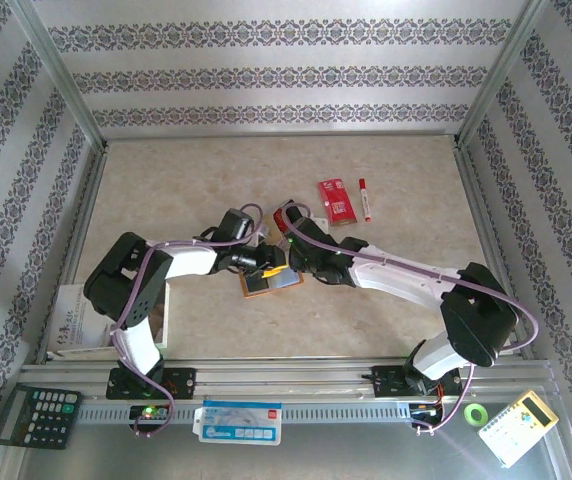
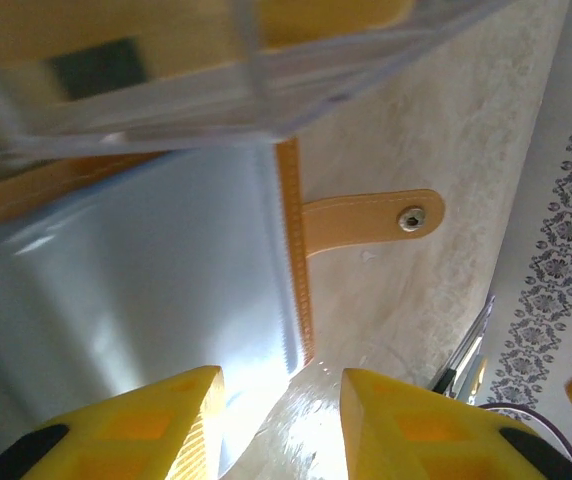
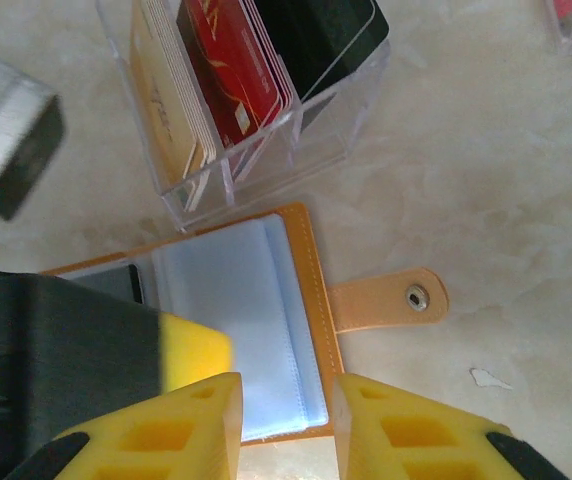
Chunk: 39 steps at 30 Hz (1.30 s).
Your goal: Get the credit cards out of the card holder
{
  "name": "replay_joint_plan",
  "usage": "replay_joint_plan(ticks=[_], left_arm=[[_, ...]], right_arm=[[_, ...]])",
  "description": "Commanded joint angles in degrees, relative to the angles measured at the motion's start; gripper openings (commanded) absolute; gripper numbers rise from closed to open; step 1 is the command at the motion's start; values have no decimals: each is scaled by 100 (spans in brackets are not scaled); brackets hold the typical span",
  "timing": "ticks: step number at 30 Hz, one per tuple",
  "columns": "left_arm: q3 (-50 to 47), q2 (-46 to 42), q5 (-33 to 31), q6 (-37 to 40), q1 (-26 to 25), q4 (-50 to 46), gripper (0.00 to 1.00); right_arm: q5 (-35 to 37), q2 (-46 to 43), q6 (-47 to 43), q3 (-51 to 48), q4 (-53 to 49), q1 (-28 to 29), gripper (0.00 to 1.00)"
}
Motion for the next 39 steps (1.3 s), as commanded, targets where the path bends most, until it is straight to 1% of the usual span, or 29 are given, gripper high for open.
replay_joint_plan(ticks=[1, 6, 9, 12, 15, 18, 23, 27, 32, 36, 39], left_arm=[[176, 94, -252, -57, -149, 169, 36], [149, -204, -685, 263, -167, -406, 36], [130, -687, -887, 410, -135, -769, 36], [-45, -1251, -1139, 368, 19, -969, 39], [-351, -1790, -1423, 278, 286, -1142, 44], [-764, -2238, -1598, 140, 651, -1198, 48], [-1341, -2670, -1538, -156, 1237, -1193, 52], [-1497, -2672, -1433, -239, 1336, -1083, 53], [-1584, -2514, -1249, -349, 1333, -798, 52], [-1558, -2354, -1082, -339, 1333, -672, 51], [-1552, -2280, -1023, -325, 1341, -636, 50]], right_arm=[[184, -180, 142, -166, 115, -46, 31], [194, -249, 148, -249, 168, -57, 31], [137, -259, 101, -253, 225, -55, 31], [-15, -274, 48, -295, 458, -72, 32], [-696, -188, -73, -471, 1109, -167, 33], [-1232, -1, -110, -491, 1503, -215, 34], [-2131, 524, -154, -263, 1906, -251, 35], [-2713, 1169, -149, 149, 1947, -256, 36], [-2826, 1660, -102, 483, 1884, -261, 34], [-2606, 1911, -33, 678, 1621, -261, 33], [-2335, 2030, 178, 719, 1387, -261, 32]])
